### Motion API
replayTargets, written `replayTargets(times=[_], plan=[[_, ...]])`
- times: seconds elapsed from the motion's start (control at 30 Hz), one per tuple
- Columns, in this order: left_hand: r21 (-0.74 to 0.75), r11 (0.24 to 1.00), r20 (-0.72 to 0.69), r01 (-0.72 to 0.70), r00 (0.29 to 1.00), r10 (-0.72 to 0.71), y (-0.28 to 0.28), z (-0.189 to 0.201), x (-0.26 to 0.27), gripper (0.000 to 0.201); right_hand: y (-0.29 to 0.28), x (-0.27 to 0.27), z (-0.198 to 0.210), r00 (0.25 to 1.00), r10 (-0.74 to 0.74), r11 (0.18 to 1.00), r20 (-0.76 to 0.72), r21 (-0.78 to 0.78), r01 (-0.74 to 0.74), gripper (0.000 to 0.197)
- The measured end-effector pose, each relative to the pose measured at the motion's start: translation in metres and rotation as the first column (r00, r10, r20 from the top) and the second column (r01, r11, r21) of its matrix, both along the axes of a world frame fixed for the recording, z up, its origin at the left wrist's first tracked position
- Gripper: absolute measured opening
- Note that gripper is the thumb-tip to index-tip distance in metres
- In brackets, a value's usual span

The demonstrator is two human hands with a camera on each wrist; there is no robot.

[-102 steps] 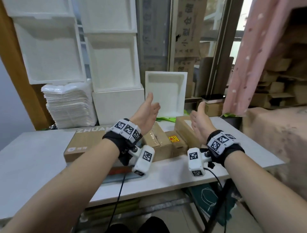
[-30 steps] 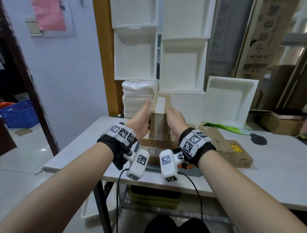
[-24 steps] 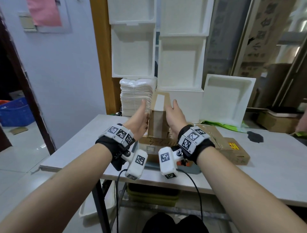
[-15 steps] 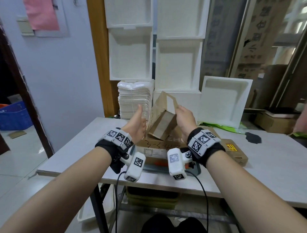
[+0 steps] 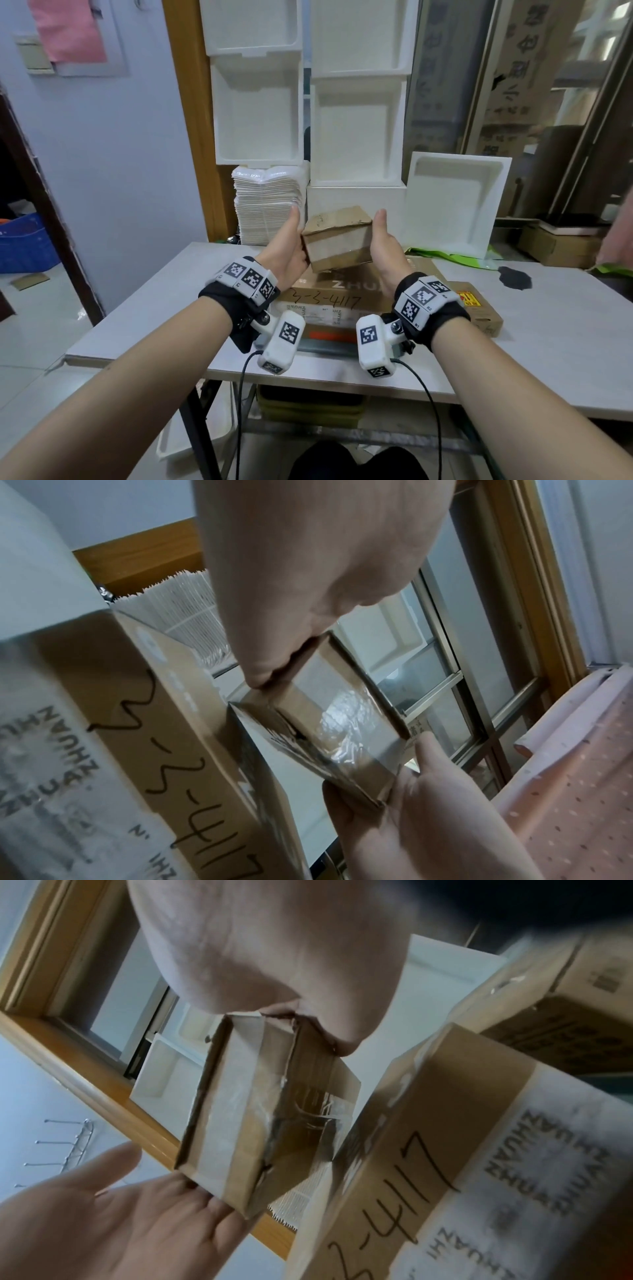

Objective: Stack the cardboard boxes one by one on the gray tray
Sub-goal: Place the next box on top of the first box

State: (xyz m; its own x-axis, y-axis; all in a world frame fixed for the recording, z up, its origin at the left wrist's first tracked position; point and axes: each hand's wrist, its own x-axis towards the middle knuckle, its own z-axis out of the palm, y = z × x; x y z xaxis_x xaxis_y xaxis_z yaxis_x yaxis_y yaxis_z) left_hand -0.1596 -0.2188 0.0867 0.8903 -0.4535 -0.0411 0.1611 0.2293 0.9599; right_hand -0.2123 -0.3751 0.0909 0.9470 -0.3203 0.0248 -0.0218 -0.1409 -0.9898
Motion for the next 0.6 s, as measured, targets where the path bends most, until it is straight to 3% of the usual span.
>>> replayTargets(times=[0.1, 0.4, 0.6], plan=[[0.002, 1.0, 0.038, 0.002, 0.999, -0.002, 0.0, 0.004, -0.002, 0.079, 0.006, -0.003, -0.006, 1.0, 0.017, 0.998, -0.008, 0.069, -0.016, 0.079], [0.119, 0.993, 0.033, -0.026, 0.999, 0.022, 0.0, -0.026, -0.005, 0.083, 0.007, -0.006, -0.026, 0.999, 0.001, 1.0, -0.04, -0.016, -0.002, 0.072], [0.135, 0.989, 0.009, -0.059, 0.998, 0.059, -0.002, -0.022, -0.005, 0.082, 0.004, 0.003, -0.029, 0.999, 0.01, 0.999, -0.042, -0.052, -0.012, 0.067]])
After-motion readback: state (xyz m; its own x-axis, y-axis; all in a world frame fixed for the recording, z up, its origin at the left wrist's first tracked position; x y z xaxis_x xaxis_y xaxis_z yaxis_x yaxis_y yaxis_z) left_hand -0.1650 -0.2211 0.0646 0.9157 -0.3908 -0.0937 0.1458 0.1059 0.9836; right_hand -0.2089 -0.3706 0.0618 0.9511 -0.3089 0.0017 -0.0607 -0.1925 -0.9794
